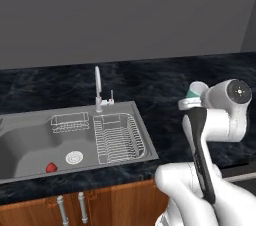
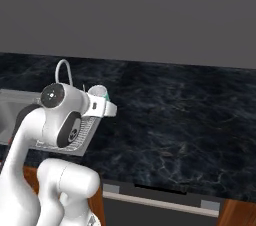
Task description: Clear the mugs and bowl far away from the sink.
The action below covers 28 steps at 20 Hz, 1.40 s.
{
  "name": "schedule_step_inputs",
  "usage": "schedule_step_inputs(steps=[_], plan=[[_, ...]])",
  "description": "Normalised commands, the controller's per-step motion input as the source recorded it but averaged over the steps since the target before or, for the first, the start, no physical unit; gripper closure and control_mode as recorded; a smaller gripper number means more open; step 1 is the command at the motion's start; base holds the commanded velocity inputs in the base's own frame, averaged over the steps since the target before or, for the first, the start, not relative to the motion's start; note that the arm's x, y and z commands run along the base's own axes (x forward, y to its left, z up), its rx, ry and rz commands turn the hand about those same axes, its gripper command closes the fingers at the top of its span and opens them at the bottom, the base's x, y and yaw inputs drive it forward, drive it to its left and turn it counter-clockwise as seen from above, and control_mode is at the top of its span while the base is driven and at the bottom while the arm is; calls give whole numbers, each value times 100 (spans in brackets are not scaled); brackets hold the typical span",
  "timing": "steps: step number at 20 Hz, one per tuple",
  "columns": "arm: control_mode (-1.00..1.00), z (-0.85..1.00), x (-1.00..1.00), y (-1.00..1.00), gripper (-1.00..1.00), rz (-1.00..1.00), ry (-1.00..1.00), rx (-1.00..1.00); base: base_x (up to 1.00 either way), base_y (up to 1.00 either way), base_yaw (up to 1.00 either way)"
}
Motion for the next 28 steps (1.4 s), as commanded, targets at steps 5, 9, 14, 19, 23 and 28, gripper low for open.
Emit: schedule_step_inputs(steps=[5, 9, 14, 19, 23, 28], plan=[[-100, 70, -86, 4, 100, 0, -16, 0, 0, 0, 0], [100, 0, 0, 0, 100, 0, 0, 0, -100, 27, 0], [100, 0, 0, 0, 100, 0, 0, 0, -90, 39, 1], [100, 0, 0, 0, 100, 0, 0, 0, -61, 87, 56], [100, 0, 0, 0, 100, 0, 0, 0, 0, 6, 100], [100, 0, 0, 0, 100, 0, 0, 0, 0, 0, 100]])
